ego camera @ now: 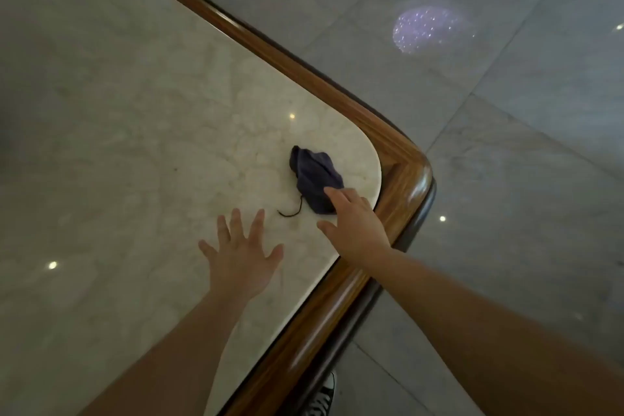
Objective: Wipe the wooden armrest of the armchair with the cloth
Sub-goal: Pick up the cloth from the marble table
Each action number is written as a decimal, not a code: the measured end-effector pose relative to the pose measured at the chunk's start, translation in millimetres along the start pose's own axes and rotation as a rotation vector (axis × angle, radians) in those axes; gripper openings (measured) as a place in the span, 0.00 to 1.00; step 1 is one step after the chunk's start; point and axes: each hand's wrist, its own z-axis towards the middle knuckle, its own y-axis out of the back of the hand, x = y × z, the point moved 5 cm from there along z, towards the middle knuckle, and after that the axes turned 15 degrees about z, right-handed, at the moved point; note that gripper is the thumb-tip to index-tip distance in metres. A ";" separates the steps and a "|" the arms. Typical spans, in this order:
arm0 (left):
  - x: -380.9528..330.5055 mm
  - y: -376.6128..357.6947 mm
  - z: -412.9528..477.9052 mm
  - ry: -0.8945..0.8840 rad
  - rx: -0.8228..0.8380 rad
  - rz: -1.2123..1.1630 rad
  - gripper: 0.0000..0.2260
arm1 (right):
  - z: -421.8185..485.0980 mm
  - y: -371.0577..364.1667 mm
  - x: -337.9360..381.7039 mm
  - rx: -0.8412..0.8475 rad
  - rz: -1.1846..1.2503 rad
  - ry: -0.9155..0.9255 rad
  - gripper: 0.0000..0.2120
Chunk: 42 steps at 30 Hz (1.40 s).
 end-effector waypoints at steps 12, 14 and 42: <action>-10.5 -63.2 15.2 0.002 -0.230 0.038 0.38 | 75.6 -44.0 -18.7 0.004 -0.289 0.117 0.36; -10.5 -62.7 15.6 0.003 -0.248 0.043 0.38 | 77.7 -43.7 -18.0 -0.035 -0.422 0.175 0.30; -115.0 100.4 -65.3 -0.371 -0.237 0.176 0.32 | -136.8 147.2 -47.6 -0.297 0.332 -0.174 0.16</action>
